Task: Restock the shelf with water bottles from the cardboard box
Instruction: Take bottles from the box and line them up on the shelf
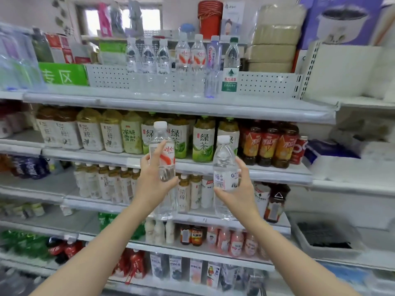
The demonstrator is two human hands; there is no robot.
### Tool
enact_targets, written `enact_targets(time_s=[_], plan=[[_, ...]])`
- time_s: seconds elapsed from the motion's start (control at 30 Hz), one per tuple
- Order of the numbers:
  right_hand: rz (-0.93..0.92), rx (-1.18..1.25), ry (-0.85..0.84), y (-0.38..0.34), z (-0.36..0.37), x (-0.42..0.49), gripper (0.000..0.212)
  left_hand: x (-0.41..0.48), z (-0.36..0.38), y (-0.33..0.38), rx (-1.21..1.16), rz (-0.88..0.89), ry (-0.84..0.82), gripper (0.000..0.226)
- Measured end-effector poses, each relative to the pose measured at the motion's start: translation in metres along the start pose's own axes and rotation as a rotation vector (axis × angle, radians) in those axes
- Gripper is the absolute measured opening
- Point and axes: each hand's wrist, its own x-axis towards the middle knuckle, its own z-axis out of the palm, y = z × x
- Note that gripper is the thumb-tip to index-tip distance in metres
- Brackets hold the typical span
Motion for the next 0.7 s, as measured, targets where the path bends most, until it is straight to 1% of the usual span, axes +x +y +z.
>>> enact_targets(time_s=[0.13, 0.37, 0.57, 0.7], plan=[[-0.055, 0.037, 0.017, -0.007, -0.006, 0.022, 0.093, 0.018, -0.008, 0.004, -0.001, 0.017, 0.036, 0.097], [-0.108, 0.084, 0.04, -0.032, 0.007, 0.053, 0.095, 0.044, -0.031, 0.002, -0.08, 0.091, 0.014, 0.114], [-0.144, 0.166, 0.08, -0.059, 0.027, 0.076, 0.094, 0.069, -0.048, 0.009, -0.088, 0.137, 0.03, 0.114], [-0.162, 0.167, 0.105, -0.072, 0.029, 0.085, 0.092, 0.085, -0.055, 0.005, -0.078, 0.163, 0.05, 0.112]])
